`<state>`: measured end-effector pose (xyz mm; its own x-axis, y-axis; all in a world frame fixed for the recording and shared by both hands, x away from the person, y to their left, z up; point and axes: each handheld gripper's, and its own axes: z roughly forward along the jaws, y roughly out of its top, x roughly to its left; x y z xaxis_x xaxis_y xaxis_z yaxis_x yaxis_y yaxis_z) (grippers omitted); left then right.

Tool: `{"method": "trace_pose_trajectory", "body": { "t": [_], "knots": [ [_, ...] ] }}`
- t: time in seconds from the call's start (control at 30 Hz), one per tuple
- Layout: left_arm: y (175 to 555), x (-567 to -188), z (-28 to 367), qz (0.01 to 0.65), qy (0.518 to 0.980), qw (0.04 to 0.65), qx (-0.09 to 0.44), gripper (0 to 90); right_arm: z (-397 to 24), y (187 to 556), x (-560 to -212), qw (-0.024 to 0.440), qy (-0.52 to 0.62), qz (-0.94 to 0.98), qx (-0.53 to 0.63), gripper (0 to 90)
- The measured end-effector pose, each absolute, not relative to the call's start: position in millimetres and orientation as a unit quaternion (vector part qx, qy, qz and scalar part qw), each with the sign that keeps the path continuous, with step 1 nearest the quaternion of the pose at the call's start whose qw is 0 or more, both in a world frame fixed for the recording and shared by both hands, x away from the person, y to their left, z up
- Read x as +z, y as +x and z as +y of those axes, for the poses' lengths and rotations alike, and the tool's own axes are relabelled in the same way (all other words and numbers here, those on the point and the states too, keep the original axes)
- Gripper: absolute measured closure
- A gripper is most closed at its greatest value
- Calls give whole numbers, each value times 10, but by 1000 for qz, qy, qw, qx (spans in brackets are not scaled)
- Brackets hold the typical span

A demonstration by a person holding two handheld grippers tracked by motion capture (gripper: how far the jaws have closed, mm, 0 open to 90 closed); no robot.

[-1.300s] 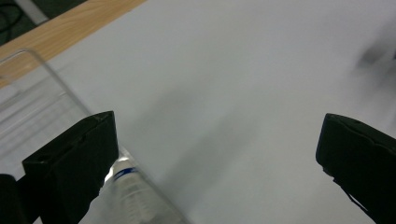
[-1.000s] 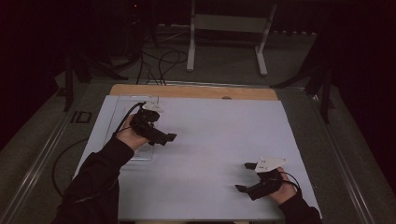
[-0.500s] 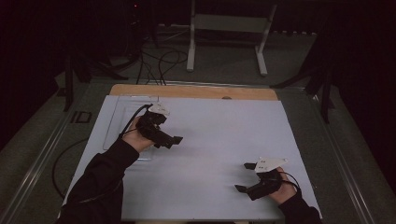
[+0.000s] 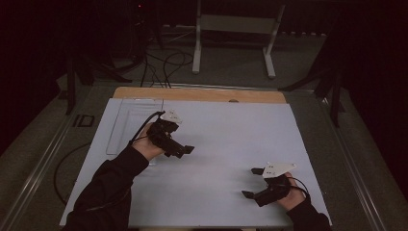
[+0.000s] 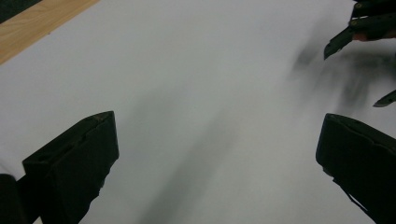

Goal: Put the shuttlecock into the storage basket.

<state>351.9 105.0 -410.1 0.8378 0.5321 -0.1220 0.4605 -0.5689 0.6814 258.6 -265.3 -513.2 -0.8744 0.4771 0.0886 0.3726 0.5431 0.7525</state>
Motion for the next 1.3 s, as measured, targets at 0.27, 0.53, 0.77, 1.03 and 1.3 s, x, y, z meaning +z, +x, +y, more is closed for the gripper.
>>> {"method": "trace_pose_trajectory", "body": {
  "t": [0.27, 0.53, 0.77, 1.03, 1.3],
  "knots": [
    [3440, -4133, 986, 272, 887, 370, 46, 1, -2652, 2586, -5133, 64, 242, 876, 412, 96],
    [3385, -4186, 949, 260, 889, 376, 37, 1, -2647, 2586, -5135, 62, 242, 876, 413, 96],
    [3338, -4254, 938, 250, 891, 377, 35, 1, -2646, 2585, -5134, 62, 243, 876, 413, 96],
    [3268, -4335, 927, 244, 891, 381, 35, 1, -2643, 2586, -5136, 63, 242, 876, 413, 96],
    [3196, -4394, 955, 235, 890, 389, 39, 1, -2646, 2586, -5136, 61, 242, 876, 414, 96]
  ]
}}
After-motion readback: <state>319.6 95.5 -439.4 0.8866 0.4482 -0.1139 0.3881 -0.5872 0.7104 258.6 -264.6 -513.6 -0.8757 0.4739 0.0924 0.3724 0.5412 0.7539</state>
